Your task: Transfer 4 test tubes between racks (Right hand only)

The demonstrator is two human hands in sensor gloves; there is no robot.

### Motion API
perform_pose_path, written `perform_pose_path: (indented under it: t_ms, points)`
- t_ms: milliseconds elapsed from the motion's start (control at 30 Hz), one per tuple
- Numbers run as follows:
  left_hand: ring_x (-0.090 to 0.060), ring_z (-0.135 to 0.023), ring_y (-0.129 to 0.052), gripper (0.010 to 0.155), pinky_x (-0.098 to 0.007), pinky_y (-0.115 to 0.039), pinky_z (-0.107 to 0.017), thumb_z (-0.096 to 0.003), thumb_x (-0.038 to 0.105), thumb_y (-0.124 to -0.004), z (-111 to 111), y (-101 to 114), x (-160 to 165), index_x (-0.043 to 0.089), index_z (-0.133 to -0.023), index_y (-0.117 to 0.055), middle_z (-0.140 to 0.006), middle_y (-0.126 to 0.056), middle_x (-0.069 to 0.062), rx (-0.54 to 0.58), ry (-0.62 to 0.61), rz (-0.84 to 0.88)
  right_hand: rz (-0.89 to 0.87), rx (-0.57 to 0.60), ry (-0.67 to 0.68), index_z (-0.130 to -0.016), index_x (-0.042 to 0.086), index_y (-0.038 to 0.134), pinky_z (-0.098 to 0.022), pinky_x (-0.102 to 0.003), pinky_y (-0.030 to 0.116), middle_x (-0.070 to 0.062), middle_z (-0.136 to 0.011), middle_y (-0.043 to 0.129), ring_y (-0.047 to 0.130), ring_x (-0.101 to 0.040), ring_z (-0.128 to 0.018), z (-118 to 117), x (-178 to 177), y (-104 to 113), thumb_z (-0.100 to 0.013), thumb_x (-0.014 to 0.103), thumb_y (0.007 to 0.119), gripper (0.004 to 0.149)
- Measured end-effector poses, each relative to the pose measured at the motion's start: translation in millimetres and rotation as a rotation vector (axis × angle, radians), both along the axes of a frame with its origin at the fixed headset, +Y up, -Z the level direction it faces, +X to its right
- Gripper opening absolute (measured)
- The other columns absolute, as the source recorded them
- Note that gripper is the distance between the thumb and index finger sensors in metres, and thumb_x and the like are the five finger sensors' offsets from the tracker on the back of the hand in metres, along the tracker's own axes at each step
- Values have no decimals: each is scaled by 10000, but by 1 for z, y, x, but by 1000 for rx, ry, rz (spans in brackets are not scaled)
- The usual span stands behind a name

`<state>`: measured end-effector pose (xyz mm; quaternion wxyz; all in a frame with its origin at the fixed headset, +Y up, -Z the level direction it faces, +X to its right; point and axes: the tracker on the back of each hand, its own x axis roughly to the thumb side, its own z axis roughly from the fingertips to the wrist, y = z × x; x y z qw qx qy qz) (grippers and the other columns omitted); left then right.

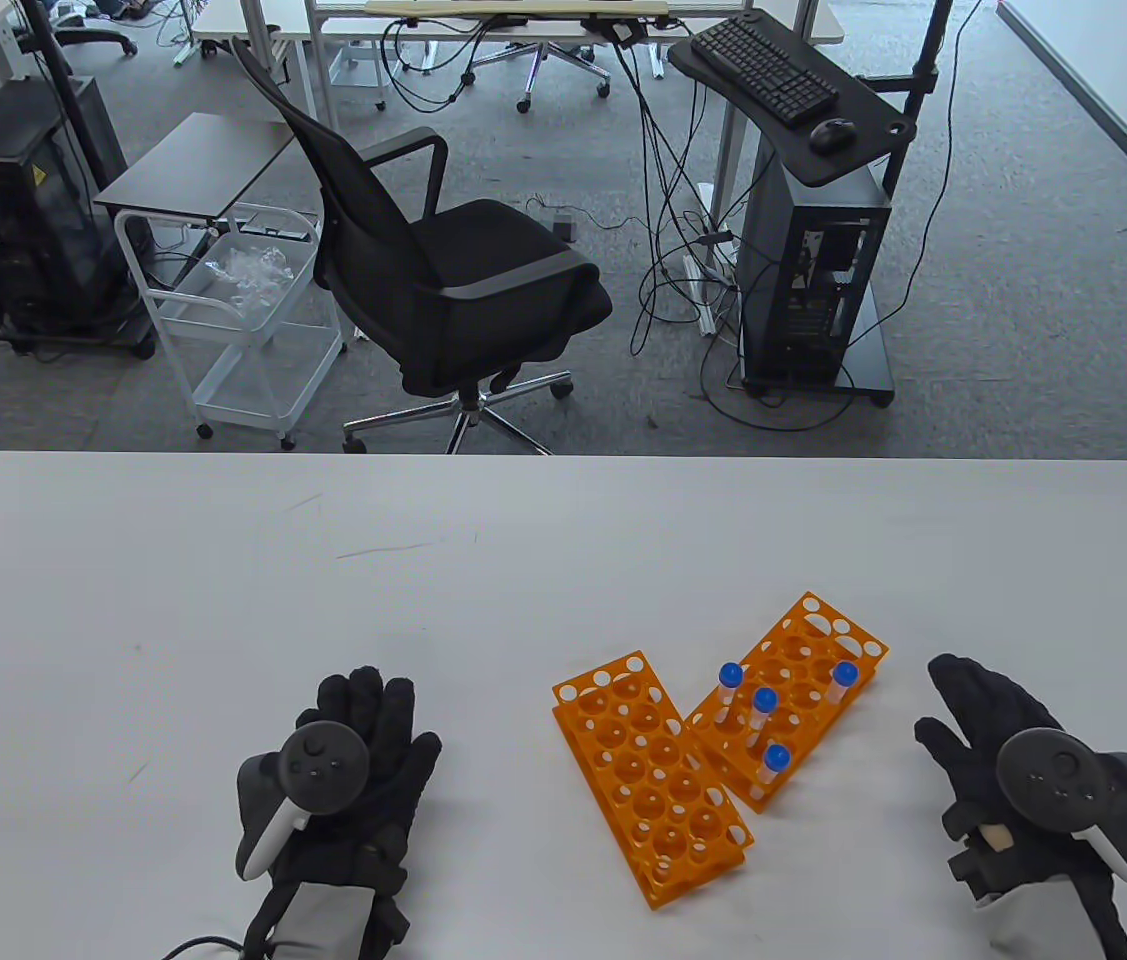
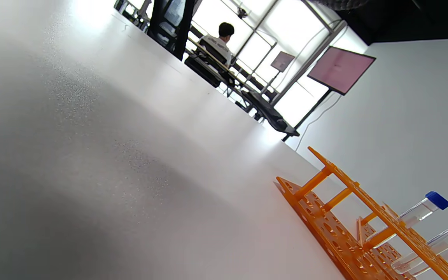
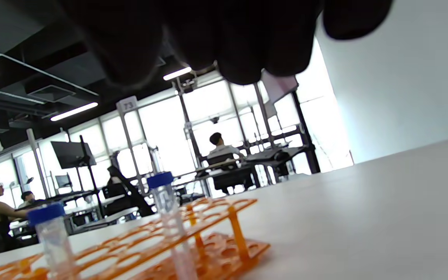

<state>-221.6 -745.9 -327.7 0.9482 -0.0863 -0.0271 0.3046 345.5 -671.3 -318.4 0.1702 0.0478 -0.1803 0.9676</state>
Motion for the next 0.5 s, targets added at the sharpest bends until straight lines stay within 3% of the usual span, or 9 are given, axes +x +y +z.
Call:
perform_pose_path:
  t_ms: [500]
  points:
    - [-94, -1039, 225, 675, -394, 156, -756, -573, 639, -457, 0, 0, 1, 427, -1139, -155, -1178, 50, 137, -1, 1, -8, 57, -52, -18, -1011, 125, 674, -624, -664, 573, -194, -1029, 737, 693, -462, -913, -5, -6, -27, -475, 350, 784, 592]
